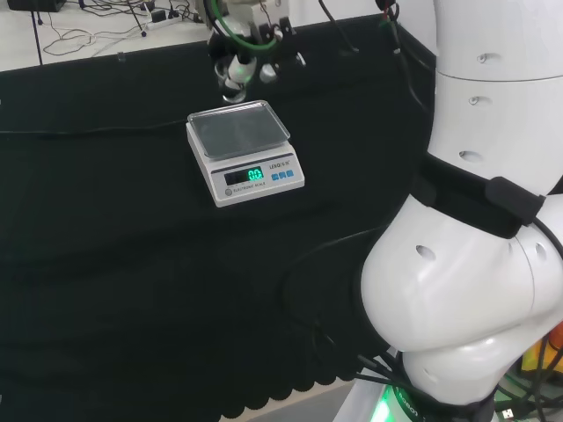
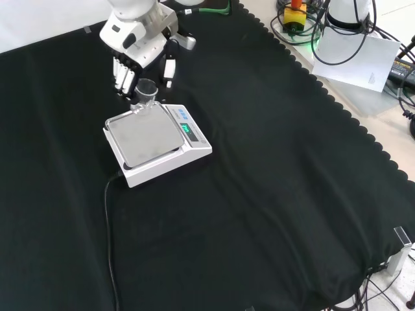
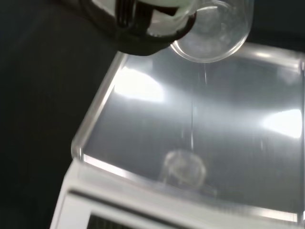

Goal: Put the beaker on the electronic balance.

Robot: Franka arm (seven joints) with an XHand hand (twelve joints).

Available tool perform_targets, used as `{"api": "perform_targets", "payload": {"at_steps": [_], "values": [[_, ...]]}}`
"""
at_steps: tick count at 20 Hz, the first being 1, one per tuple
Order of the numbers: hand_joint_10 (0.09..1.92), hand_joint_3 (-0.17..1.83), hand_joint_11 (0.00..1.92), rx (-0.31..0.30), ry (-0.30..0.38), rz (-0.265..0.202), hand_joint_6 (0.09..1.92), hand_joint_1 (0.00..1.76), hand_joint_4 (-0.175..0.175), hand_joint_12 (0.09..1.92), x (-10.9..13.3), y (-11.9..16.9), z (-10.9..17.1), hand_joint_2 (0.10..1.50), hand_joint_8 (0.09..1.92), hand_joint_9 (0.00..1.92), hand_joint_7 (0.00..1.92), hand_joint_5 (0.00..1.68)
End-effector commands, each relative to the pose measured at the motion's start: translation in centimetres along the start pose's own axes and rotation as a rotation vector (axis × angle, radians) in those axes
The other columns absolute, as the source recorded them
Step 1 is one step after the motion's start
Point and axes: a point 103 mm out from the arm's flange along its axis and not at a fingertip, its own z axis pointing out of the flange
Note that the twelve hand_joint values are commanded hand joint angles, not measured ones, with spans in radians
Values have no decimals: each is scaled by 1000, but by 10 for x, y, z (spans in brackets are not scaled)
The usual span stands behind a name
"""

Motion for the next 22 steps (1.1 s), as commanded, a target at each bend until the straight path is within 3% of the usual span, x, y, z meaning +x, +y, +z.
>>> {"api": "perform_targets", "payload": {"at_steps": [1,11,22], "values": [[1198,-1,1010,0,14,2,1212,1362,-175,941,-5,8,-9,1160,1208,989,745,833],[1196,-1,1009,29,70,3,1211,1362,-175,942,-30,8,-10,1160,1208,989,747,834],[1195,0,1009,61,80,-4,1210,1363,-175,942,-34,16,8,1159,1208,989,747,835]]}}
